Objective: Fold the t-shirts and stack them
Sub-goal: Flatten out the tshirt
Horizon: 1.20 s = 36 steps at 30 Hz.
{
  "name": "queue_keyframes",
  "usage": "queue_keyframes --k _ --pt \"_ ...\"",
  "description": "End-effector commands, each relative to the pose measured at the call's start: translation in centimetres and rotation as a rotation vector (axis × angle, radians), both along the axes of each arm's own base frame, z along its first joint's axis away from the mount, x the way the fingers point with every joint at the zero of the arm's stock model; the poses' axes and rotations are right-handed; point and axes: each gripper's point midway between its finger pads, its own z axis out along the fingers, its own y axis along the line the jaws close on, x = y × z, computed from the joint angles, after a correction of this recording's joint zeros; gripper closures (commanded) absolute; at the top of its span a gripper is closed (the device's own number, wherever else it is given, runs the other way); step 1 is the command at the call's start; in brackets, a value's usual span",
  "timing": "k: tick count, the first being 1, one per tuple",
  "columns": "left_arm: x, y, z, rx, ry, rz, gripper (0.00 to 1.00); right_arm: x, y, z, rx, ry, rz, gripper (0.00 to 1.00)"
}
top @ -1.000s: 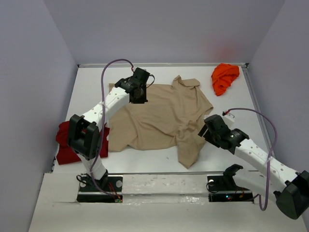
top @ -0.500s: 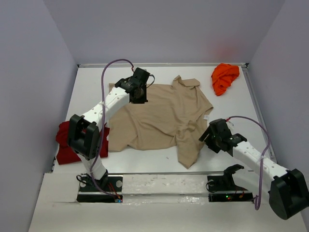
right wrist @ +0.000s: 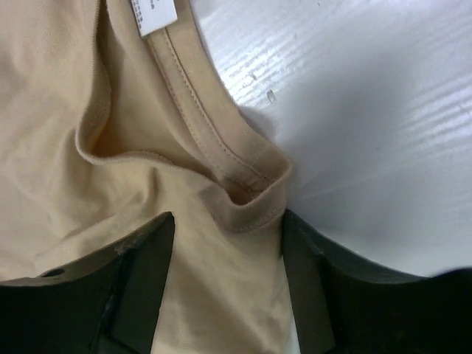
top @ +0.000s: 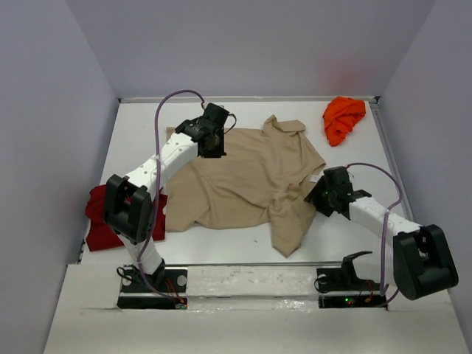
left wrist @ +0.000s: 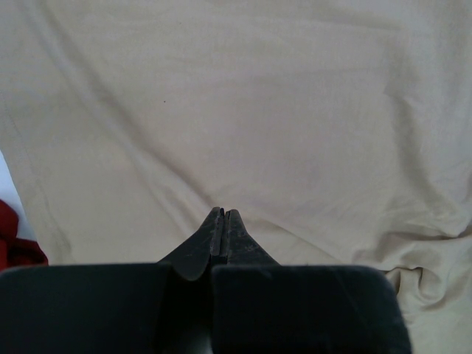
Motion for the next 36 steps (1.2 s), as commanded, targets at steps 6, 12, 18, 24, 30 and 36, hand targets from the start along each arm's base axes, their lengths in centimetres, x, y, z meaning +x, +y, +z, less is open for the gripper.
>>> queue_keyframes --k 6,12,18,24,30,36 --pt "0.3 -0.6 1.3 -0.009 -0.033 -0.027 1.0 0.5 -1.6 2.1 -0.04 -0.066 -0.058 1.0" --pt "0.5 -1.3 0.7 -0.026 -0.013 -0.041 1.0 0.7 -4.0 3.6 -0.134 -0.094 -0.15 1.0" --pt "0.2 -0.7 1.2 -0.017 -0.024 -0.028 1.0 2.2 -6.4 6.0 -0.244 -0.127 -0.261 1.0" --pt "-0.6 -0.2 1.3 -0.016 -0.024 -0.025 1.0 3.6 -8.7 7.0 -0.298 -0.115 -0.312 1.0" --pt "-1.1 0.2 0.3 -0.006 -0.009 -0.025 1.0 4.5 -11.8 9.4 -0.366 -0.133 -0.324 1.0" --pt "-1.3 0.0 -0.1 -0.01 -0.004 -0.034 1.0 4.7 -11.2 6.8 -0.332 -0.053 -0.28 1.0"
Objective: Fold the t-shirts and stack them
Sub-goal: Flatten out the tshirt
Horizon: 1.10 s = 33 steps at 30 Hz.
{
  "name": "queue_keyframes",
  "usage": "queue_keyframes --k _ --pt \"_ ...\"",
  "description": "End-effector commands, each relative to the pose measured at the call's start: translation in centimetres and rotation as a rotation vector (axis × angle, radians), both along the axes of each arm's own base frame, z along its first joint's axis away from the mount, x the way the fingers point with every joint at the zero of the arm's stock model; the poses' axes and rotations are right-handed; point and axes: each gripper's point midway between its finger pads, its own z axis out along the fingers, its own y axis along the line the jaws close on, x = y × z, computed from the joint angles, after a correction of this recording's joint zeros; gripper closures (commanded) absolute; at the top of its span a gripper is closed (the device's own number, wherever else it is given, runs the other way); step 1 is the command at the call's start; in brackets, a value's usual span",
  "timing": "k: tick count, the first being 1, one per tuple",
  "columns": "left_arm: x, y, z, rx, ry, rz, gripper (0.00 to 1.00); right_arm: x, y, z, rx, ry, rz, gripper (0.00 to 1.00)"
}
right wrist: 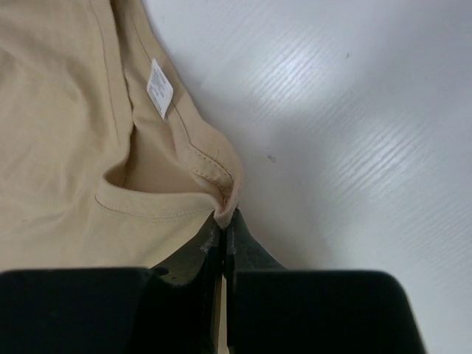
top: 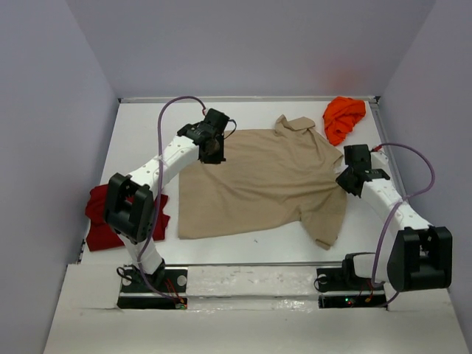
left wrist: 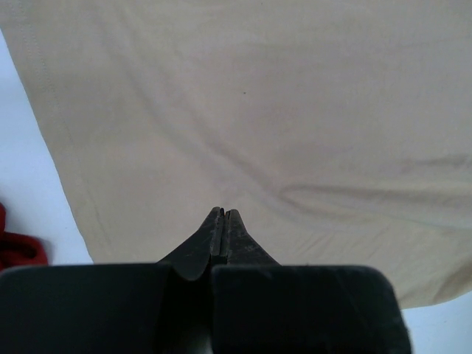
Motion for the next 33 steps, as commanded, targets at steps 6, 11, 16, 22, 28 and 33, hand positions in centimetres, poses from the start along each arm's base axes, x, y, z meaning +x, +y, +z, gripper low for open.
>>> queue_keyframes --k 6,11,16,22,28,33 --pt "-0.2 0.0 2.2 -0.012 -0.057 -0.024 1.0 0.9 1.2 -0.7 0.05 0.025 0.082 0.91" --pt "-0.2 -0.1 1.7 -0.013 -0.046 -0.028 1.0 0.3 1.9 -1.4 0.086 0.004 0.106 0.39" --pt "-0.3 -0.2 1.6 -0.019 -0.044 -0.025 1.0 1.2 1.1 -0.2 0.038 -0.006 0.095 0.19" --pt "-0.5 0.2 1.0 -0.013 -0.046 0.004 1.0 3.4 -0.7 6.3 -0.1 -0.098 0.121 0.15" --pt "-0.2 0.4 1.0 -0.012 -0.054 0.028 1.0 3.6 0.2 10.9 -0.139 -0.171 0.208 0.14" --pt "0.7 0.3 2.0 -0.037 -0.068 0.044 1.0 3.2 3.4 9.5 -0.064 -0.138 0.387 0.16"
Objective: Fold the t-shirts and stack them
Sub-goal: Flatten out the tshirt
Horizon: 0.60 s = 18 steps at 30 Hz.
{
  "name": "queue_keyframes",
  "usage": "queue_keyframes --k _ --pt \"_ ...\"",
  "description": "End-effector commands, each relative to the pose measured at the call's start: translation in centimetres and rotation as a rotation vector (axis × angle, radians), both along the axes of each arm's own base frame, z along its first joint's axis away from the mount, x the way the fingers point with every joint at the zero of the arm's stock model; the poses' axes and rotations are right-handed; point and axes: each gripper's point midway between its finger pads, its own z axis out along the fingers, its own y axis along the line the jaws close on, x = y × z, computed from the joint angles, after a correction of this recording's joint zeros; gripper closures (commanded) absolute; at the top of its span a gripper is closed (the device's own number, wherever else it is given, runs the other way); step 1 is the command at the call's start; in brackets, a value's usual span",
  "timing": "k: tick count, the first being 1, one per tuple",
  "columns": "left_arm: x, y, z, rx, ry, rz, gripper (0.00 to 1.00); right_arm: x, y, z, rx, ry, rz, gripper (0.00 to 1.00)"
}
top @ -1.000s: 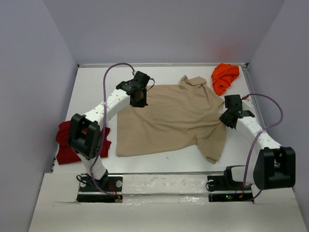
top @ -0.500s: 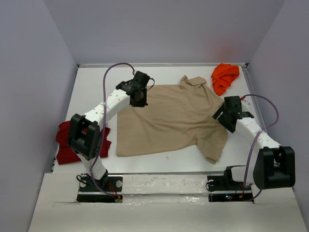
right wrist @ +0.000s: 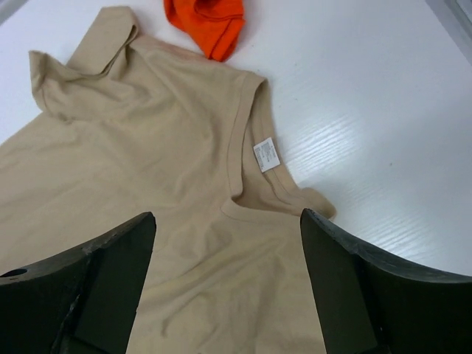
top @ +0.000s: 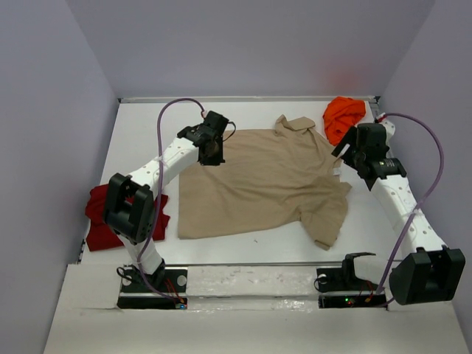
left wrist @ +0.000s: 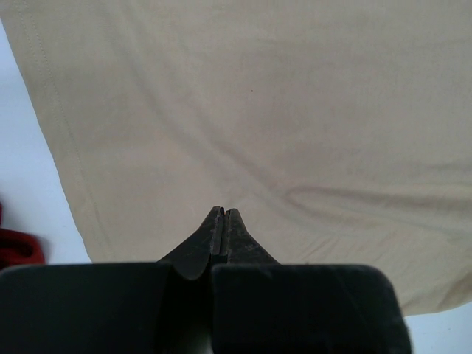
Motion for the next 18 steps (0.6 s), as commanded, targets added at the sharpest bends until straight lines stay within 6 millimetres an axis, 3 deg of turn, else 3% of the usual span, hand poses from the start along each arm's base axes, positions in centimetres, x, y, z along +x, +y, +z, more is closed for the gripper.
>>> queue_keyframes --k 1,7,12,13,15,17,18 --pt "1.0 -0.3 3.1 -0.05 -0.074 0.018 1.0 -0.8 2.7 -1.3 0.017 0.074 0.173 0.17" --pt "2.8 -1.1 4.1 -0.088 -0.069 0.012 1.0 -0.8 5.7 -3.0 0.089 0.09 0.325 0.18" --pt "4.1 -2.3 4.8 -0.169 -0.043 -0.014 1.0 -0.3 8.4 -2.6 0.114 0.102 0.403 0.2" --pt "3.8 -3.0 4.6 -0.205 -0.021 -0.039 1.0 -0.4 8.0 -2.6 0.09 0.101 0.354 0.2" --pt "3.3 -2.7 3.5 -0.194 0.009 -0.023 1.0 -1.7 9.3 -2.5 0.107 0.098 0.338 0.2" --pt "2.9 -2.3 3.1 -0.187 0.01 -0.012 1.0 -2.9 9.1 -2.9 0.1 0.102 0.279 0.2" --pt "2.7 -1.9 2.7 -0.179 0.008 0.003 1.0 -4.2 9.0 -4.6 0.102 0.135 0.265 0.2"
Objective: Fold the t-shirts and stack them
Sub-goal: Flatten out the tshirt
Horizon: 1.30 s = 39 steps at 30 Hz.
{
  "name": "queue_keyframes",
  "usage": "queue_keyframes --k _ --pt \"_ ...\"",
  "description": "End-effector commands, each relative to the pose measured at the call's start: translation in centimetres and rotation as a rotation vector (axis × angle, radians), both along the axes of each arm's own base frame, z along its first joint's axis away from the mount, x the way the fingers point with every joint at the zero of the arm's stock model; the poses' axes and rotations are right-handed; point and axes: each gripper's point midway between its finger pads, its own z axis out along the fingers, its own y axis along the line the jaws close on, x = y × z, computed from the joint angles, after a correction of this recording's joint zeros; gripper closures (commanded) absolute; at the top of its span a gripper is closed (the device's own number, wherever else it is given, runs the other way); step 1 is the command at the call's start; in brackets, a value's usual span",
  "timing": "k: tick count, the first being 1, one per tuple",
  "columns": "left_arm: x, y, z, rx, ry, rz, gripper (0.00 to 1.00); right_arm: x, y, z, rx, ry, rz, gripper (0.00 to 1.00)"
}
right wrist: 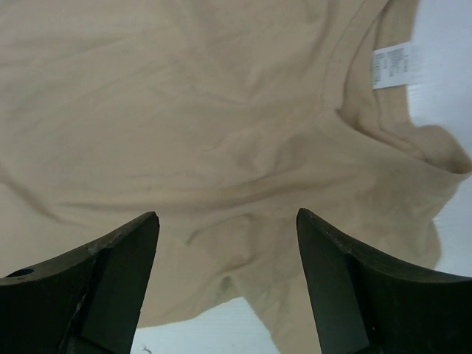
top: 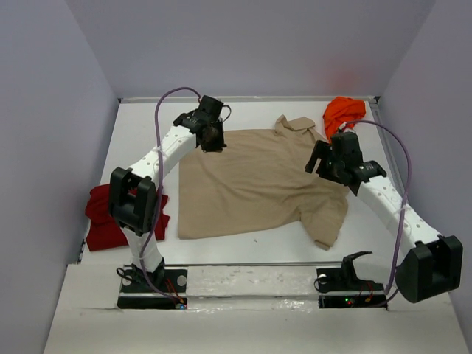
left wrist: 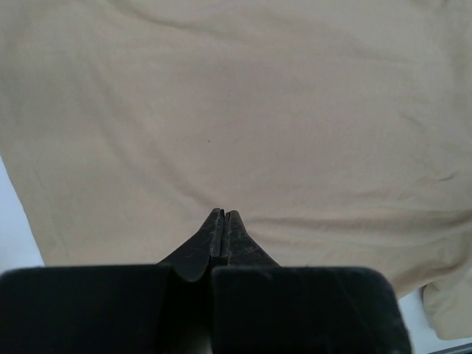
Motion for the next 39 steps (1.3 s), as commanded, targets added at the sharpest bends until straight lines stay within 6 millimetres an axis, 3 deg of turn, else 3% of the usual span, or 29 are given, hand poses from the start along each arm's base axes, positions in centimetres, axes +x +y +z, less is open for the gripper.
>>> queue_keyframes --k 1,2,3,4,7,10,19,20,26,31,34,39 --pt "-1.9 1.2 -1.1 0.008 0.026 0.04 1.0 -3.1 -0.3 0.2 0.035 -0.039 -0.123 0.2" --pt "-2.2 1.6 -1.3 0.015 0.027 0.055 0.99 -4.5 -0.8 -1.6 0.046 -0.005 -0.156 0.2" --pt "-3.0 2.2 -2.3 0.032 0.047 0.066 0.99 -5.3 -0.9 -1.9 0.058 -0.006 -0.168 0.2" --pt "-3.4 2.5 -2.1 0.029 0.042 0.077 0.98 -6.2 -1.1 -1.2 0.079 -0.044 -0.183 0.2" --pt "-4.9 3.1 -2.2 0.02 0.044 0.086 0.96 -8.1 -1.4 -2.6 0.103 -0.028 -0.189 0.2" --pt "-6.0 4.4 -3.6 0.057 0.067 0.12 0.94 -8.9 -1.5 -3.9 0.068 0.038 -0.193 0.21" --pt "-10.6 6.6 -4.3 0.018 0.091 0.211 0.91 -10.3 -0.6 -5.3 0.108 0.108 -0.255 0.22" --pt "-10.9 6.6 -4.4 0.009 0.096 0.212 0.91 -10.9 -0.6 -6.4 0.117 0.125 -0.262 0.22" --pt "-13.3 8.1 -4.8 0.024 0.112 0.243 0.91 -13.4 -0.1 -7.8 0.143 0.137 -0.345 0.23" --pt "-15.5 9.4 -5.8 0.043 0.145 0.279 0.91 -13.7 1.3 -7.6 0.043 0.133 -0.329 0.24" --pt "-16.6 10.1 -6.3 0.046 0.154 0.306 0.91 -13.4 1.2 -8.3 -0.04 0.149 -0.344 0.23" --pt "-16.8 10.7 -5.5 0.056 0.137 0.33 0.91 -12.3 1.0 -6.6 -0.051 0.08 -0.359 0.22"
